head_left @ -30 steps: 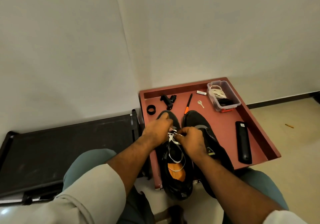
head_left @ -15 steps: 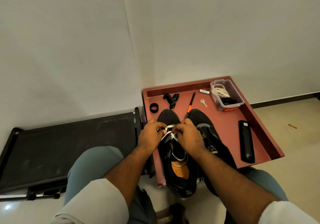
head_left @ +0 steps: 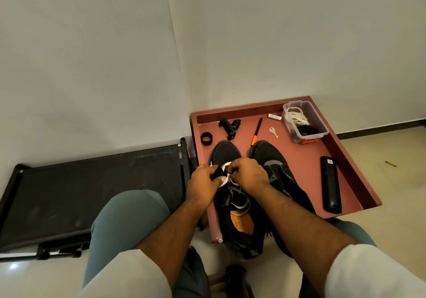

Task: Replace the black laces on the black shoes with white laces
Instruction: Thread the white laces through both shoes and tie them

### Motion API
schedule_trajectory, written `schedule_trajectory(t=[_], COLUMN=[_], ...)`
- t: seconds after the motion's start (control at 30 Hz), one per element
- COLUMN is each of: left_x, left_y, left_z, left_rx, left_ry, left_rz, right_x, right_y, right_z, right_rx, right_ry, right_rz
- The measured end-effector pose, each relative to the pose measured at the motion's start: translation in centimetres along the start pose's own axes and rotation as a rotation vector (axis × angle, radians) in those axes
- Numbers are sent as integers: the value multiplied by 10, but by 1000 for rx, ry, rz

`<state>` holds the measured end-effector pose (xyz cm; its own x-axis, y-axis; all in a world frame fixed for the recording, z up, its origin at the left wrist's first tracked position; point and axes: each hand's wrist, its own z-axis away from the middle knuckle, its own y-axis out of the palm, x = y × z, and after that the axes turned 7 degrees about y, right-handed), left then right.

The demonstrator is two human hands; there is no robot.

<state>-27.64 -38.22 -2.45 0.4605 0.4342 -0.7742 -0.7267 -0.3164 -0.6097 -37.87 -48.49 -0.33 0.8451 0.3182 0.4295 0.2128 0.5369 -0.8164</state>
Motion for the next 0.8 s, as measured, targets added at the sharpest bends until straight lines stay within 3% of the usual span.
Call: schedule_trajectory(t=[0.2,0.47,0.67,0.8], left_x=[-7,-13,-22,-25], left_y=[-9,-16,-10,2], left_z=[6,10,8,14], left_rx=[109,215,108,-21], left_ry=[-9,-71,-183,-220], left_rz=[161,257,232,278], right_x=[4,-9,2,7], right_y=[8,20,17,-2], right_z=[3,-2,1,0], right_rx=[-30,-32,-24,134], right_ry=[13,71,89,37], right_rz=[28,-425,-253,42])
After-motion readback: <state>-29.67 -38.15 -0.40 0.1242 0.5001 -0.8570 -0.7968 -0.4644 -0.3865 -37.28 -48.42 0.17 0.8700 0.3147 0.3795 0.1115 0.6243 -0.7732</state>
